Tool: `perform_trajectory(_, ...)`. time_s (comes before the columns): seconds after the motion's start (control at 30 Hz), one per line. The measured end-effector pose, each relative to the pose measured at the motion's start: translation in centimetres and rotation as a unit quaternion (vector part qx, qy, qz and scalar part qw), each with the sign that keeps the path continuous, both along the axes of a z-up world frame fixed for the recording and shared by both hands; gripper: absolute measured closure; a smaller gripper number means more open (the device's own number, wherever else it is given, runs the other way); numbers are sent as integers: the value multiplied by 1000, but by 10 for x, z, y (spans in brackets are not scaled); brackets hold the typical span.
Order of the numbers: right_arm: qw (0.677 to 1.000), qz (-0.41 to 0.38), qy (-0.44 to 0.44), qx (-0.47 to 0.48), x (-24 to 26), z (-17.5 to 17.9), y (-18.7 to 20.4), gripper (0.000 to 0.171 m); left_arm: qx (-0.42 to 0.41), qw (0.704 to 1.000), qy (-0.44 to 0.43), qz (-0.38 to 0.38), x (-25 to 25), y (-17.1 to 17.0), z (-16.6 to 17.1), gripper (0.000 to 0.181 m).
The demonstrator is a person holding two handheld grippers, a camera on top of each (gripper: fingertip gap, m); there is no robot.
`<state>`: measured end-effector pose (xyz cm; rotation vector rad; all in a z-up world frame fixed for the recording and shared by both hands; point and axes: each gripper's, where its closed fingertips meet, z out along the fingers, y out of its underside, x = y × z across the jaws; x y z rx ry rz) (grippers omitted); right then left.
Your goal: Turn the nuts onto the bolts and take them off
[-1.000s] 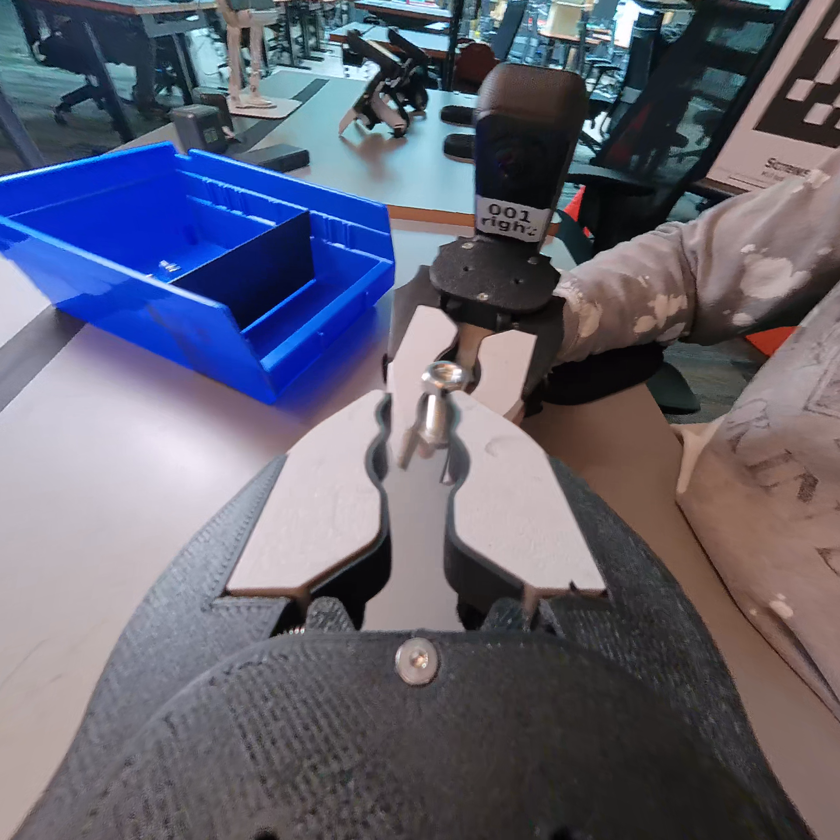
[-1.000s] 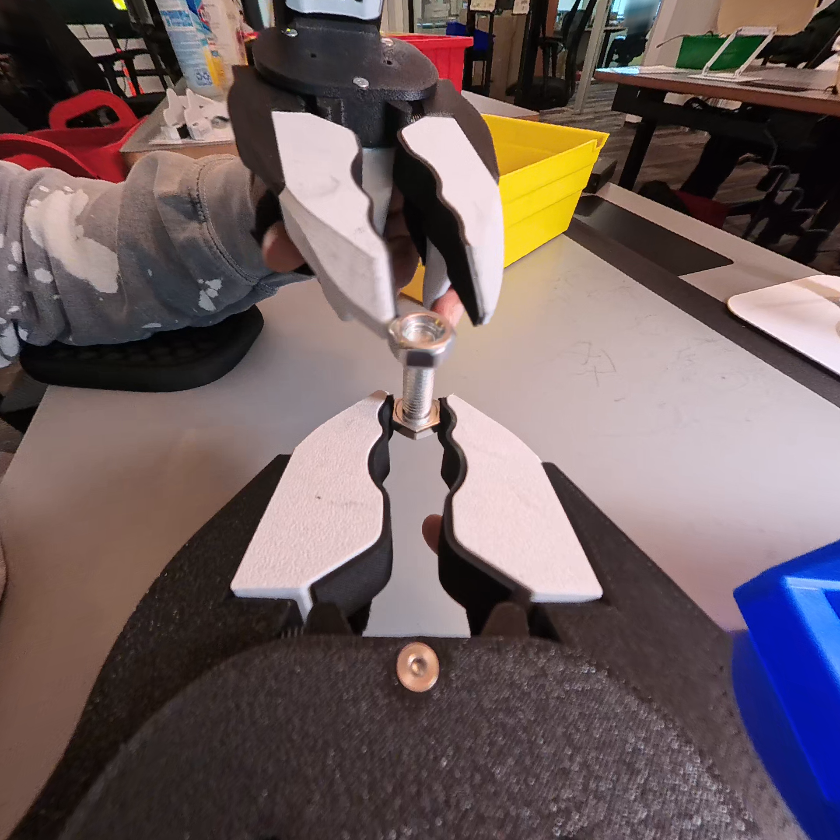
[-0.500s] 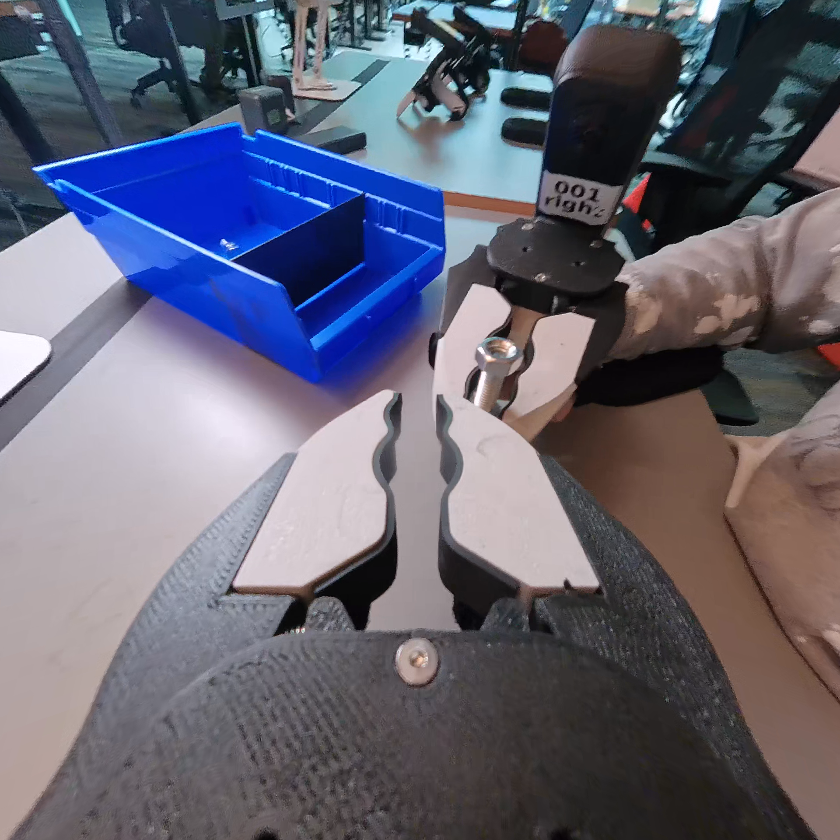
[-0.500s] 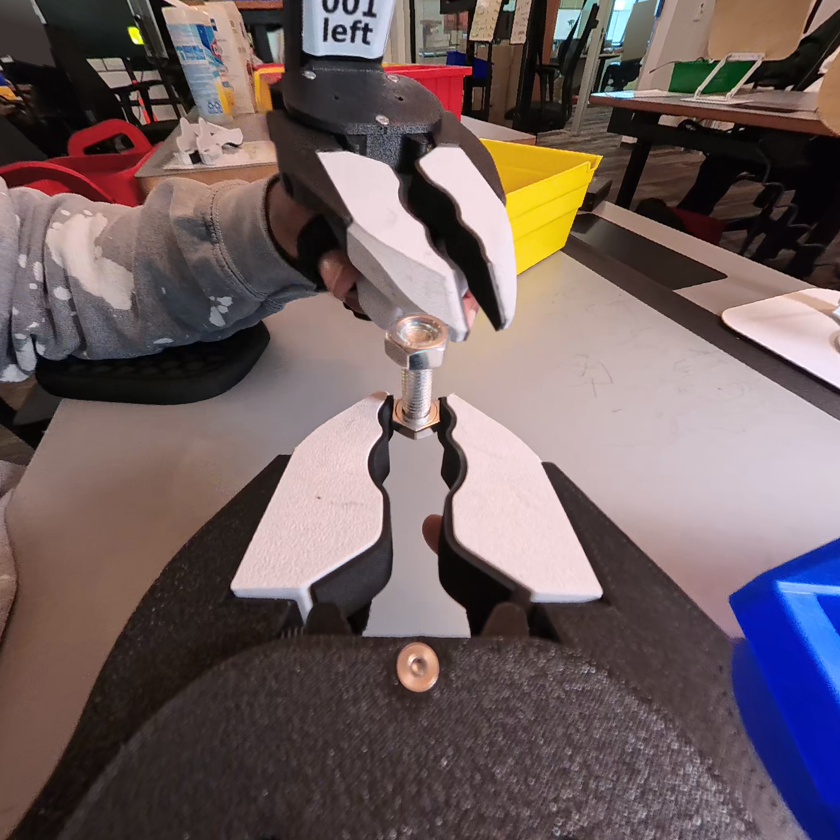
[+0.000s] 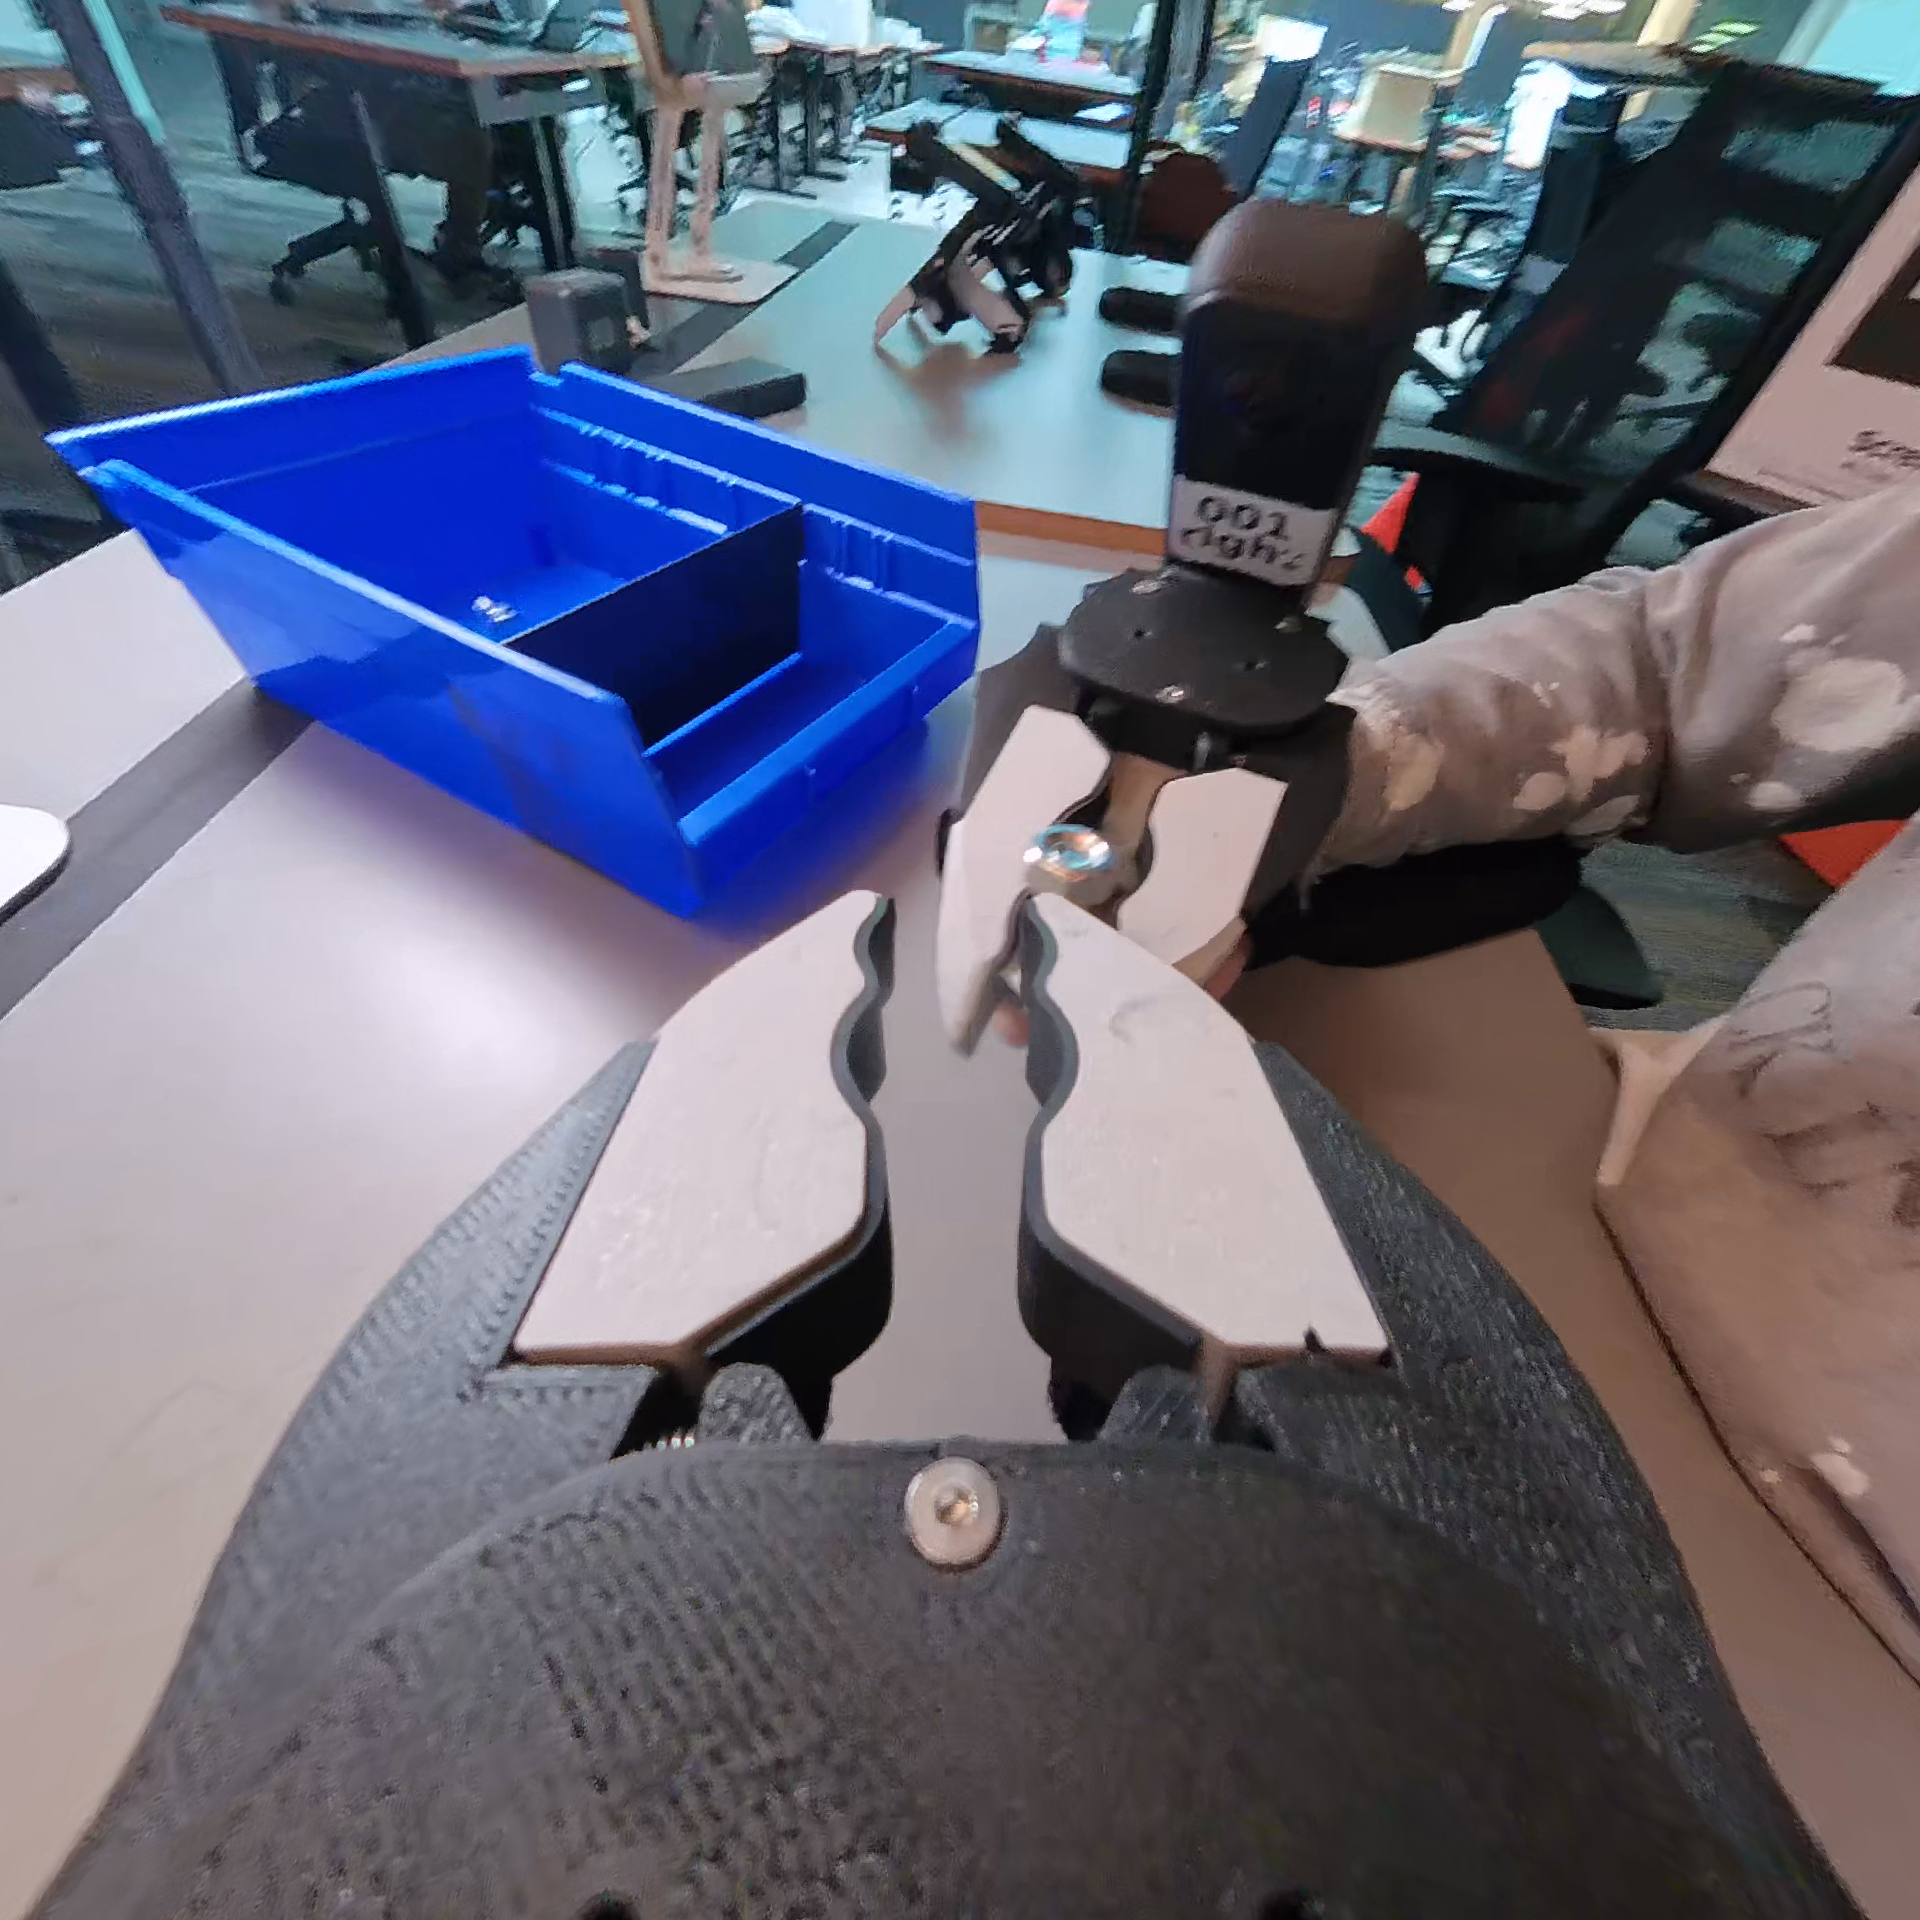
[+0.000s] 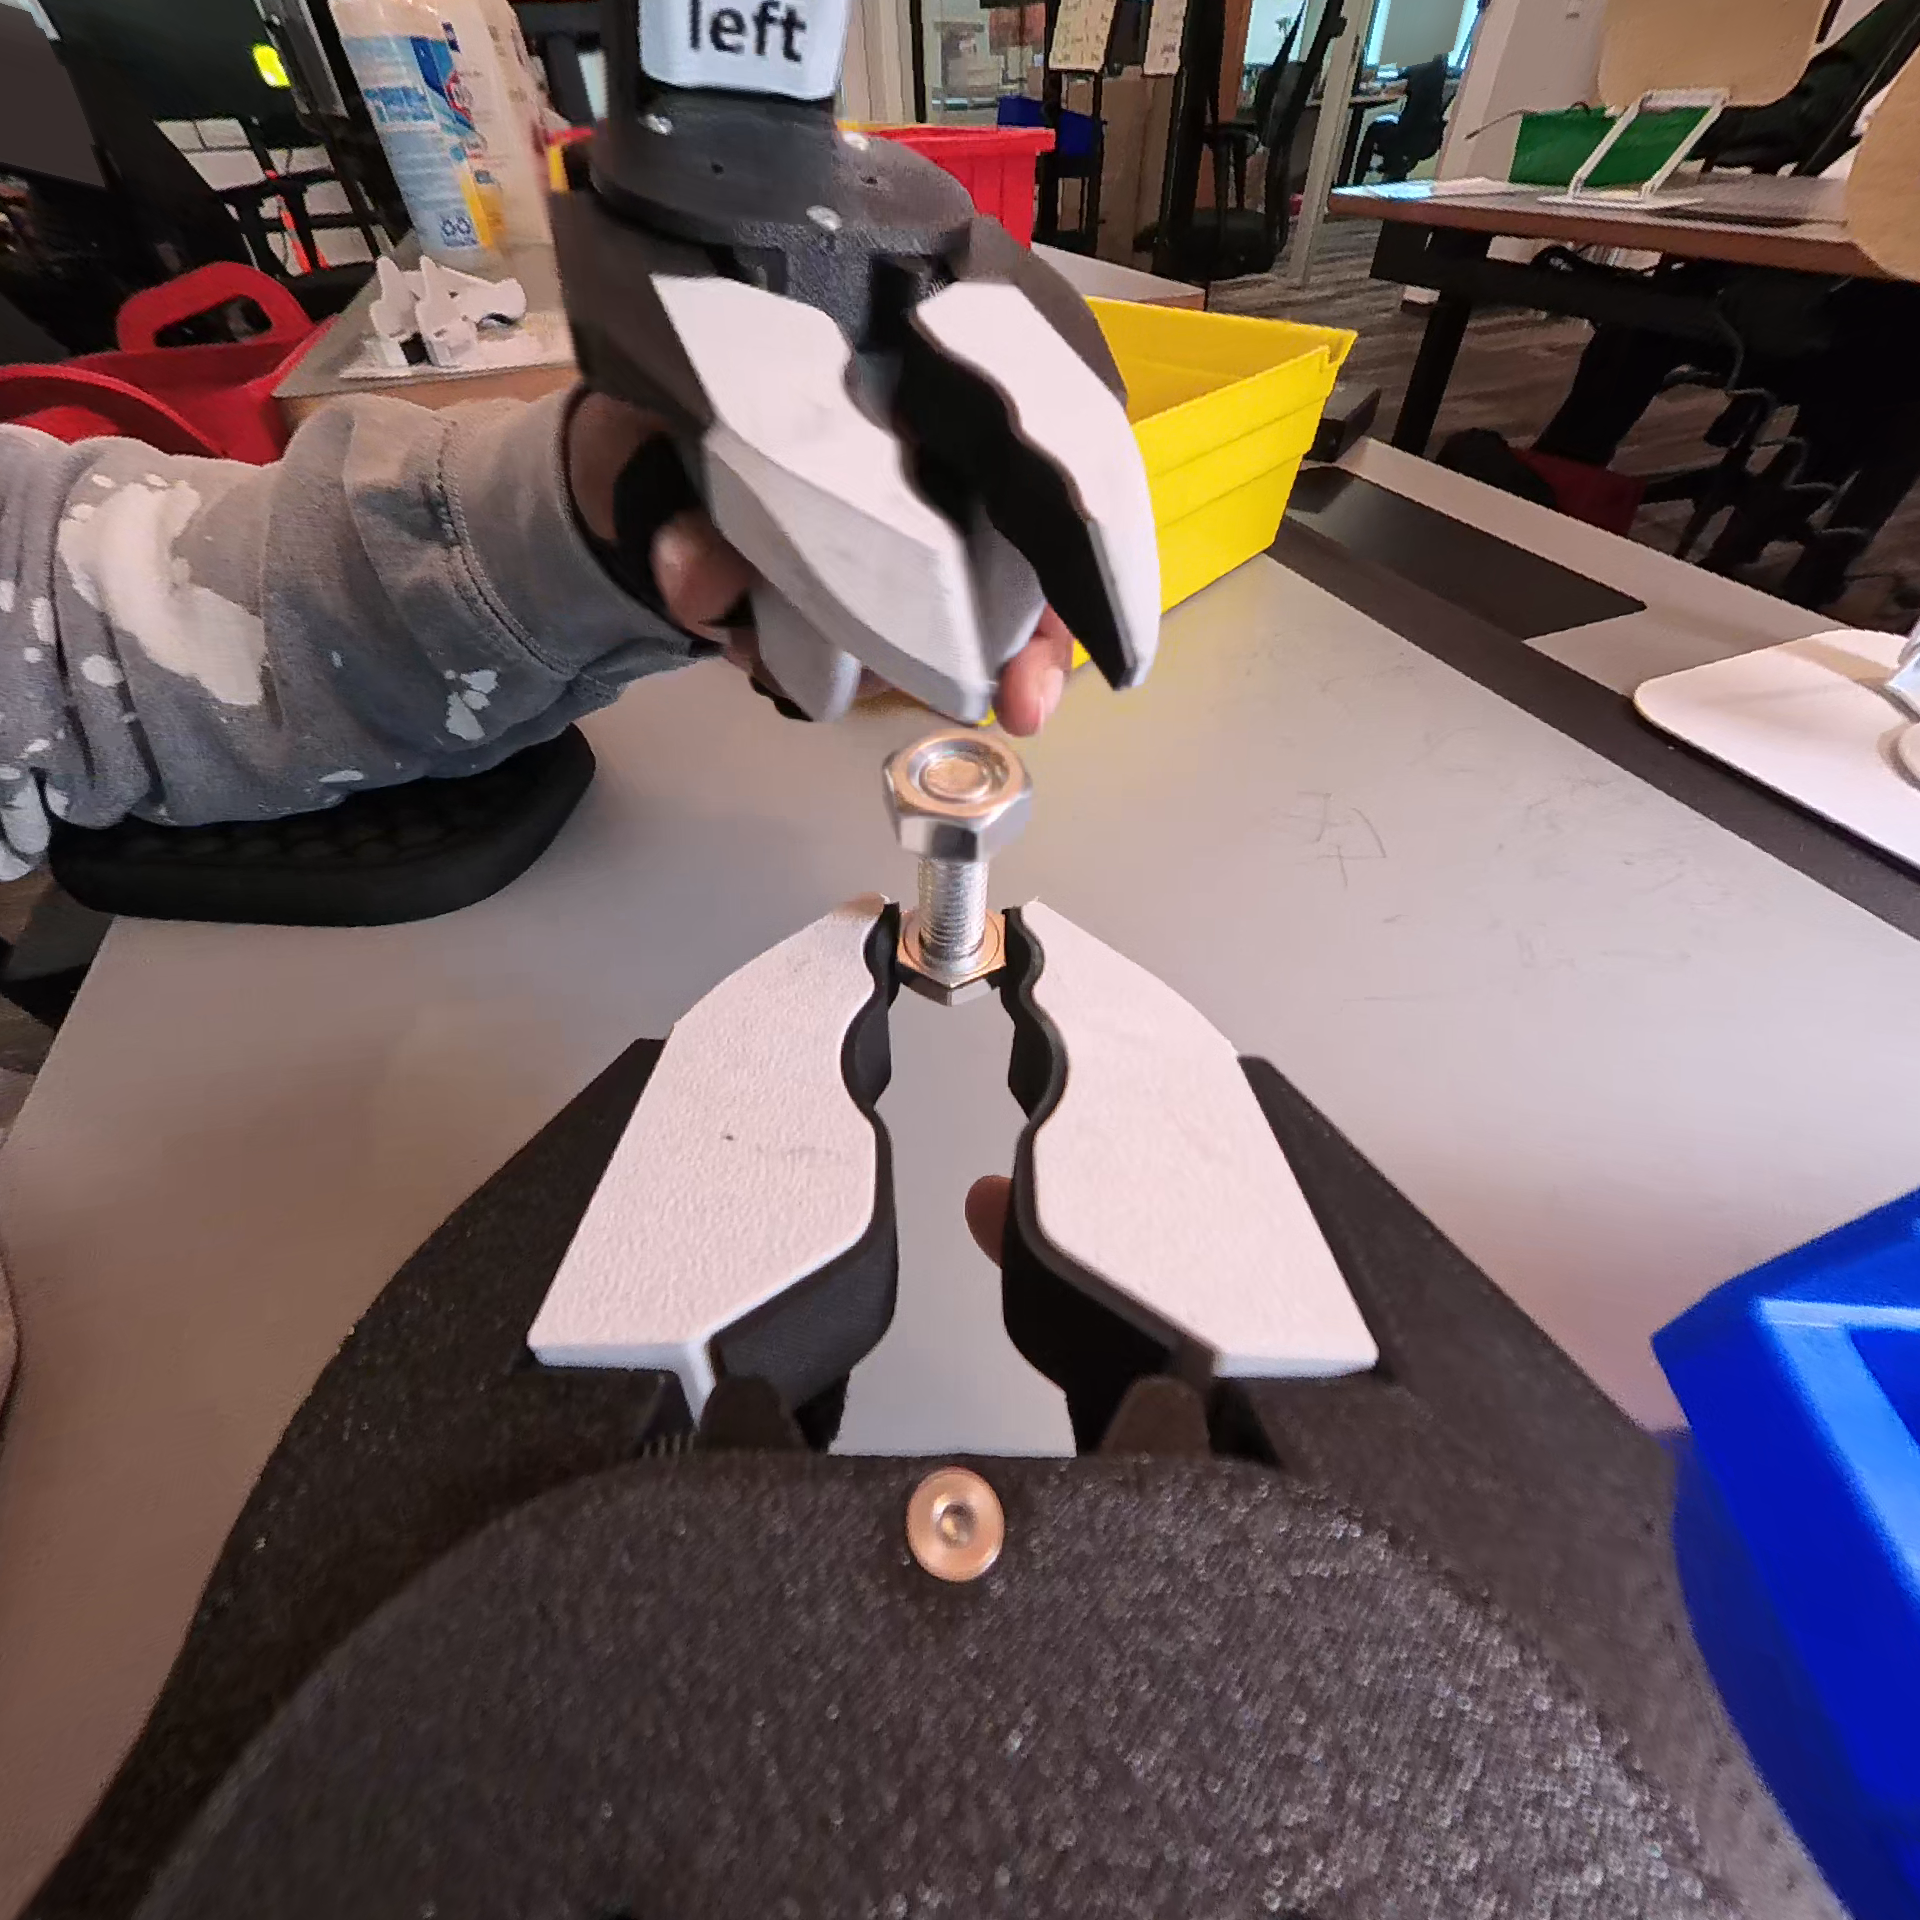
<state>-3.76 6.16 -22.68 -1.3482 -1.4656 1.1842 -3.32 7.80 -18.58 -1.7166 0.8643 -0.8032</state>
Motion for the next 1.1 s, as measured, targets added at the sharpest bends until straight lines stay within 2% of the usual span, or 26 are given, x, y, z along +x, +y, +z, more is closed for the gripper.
perform_trajectory(0.13, 1000, -3, -5, -2, -1, -2, 1, 153, -2, 1000, 2, -28, 14, -8, -2, 150)
perform_trajectory(0.17, 1000, -3, -3, -2, -1, -1, 0, 153, -1, 1000, 12, -19, 13, -5, -5, 152)
perform_trajectory(0.23, 1000, -1, 2, -5, 0, 1, 1, 153, 3, 999, 26, 22, 2, 6, -7, 169)
perform_trajectory(0.27, 1000, -1, 4, -5, 1, 2, 1, 153, 0, 999, 26, 29, -2, 8, -8, 168)
perform_trajectory(0.43, 1000, -7, -5, -4, 0, -2, 3, 153, -4, 1000, -7, -19, 8, -5, -1, 150)
perform_trajectory(0.5, 1000, -6, -5, -4, -1, -2, 2, 153, -6, 1000, -6, -25, 15, -7, -2, 149)
perform_trajectory(0.57, 1000, -7, -6, -3, 0, -2, 2, 153, -5, 1000, 6, -12, 13, -2, -5, 155)
perform_trajectory(0.6, 1000, -5, -2, -5, 0, -1, 2, 153, -8, 1000, 15, 19, 5, 6, -7, 170)
perform_trajectory(0.63, 1000, -4, 3, -8, 1, 1, 3, 153, -4, 999, 27, 45, -3, 12, -10, 171)
perform_trajectory(0.73, 1000, -8, 2, -3, 1, 2, 4, 153, -11, 999, 5, 37, -7, 10, -6, 163)
perform_trajectory(0.9, 1000, -13, -7, -8, -1, -3, 5, 153, -10, 1000, -9, -18, 15, -5, -3, 148)
perform_trajectory(0.97, 1000, -15, -7, -7, 0, -2, 5, 153, -3, 1000, 7, -5, 15, -1, -7, 151)
perform_trajectory(1.03, 1000, -14, -2, -13, 1, -2, 7, 153, -10, 999, 18, 41, 2, 11, -8, 170)
perform_trajectory(1.1, 1000, -17, 1, -12, 2, 1, 8, 153, -6, 998, 19, 52, -6, 14, -9, 167)
